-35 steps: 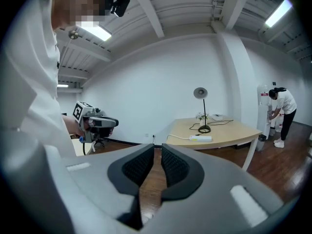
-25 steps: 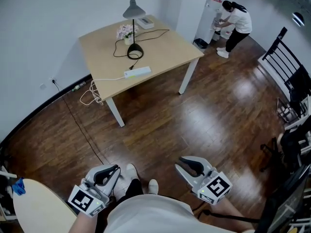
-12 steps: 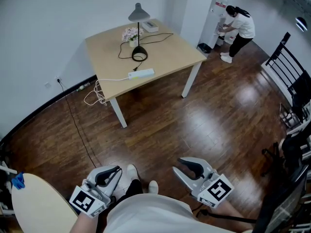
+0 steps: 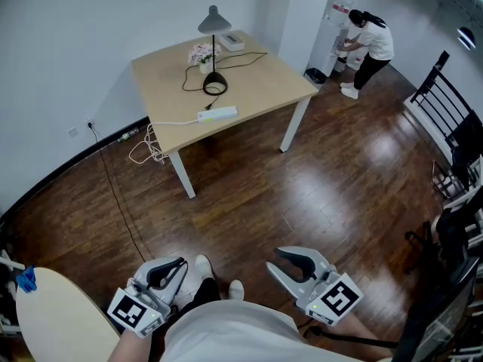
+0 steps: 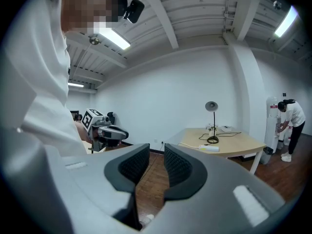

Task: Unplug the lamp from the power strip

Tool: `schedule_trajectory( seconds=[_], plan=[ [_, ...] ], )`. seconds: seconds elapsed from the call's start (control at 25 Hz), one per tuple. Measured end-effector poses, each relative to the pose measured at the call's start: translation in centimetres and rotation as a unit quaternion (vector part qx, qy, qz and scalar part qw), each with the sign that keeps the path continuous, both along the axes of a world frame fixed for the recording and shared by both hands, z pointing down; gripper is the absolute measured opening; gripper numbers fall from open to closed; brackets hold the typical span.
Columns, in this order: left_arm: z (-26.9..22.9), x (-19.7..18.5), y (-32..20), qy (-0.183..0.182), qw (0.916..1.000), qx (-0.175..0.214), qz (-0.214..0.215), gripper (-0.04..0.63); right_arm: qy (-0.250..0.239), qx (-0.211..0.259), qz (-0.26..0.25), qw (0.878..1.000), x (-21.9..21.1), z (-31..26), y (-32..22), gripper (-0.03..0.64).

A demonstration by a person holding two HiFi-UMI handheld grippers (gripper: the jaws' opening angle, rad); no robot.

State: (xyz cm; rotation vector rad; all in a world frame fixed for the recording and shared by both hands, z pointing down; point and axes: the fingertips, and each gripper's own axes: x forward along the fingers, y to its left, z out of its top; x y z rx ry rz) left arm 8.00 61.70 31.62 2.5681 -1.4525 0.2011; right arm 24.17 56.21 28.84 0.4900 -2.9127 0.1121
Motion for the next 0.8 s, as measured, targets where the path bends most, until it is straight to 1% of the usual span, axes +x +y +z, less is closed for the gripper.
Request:
schedule_trajectory(
  seconds=[0.44,0.8],
  plan=[
    [0.6,0.1,0.0,-0.001,1.0,-0.007,-0.003,0.028,0.012,-0.009,-0.002,1.0,0.4,0.9,0.4,0.098],
    [1.2,-0.1,-0.8,0.001,1.0,-0.009,-0.002,0.028,0.016,-0.016,-0.001,1.0,0.2,1.6,-0.4,0.098]
  ],
)
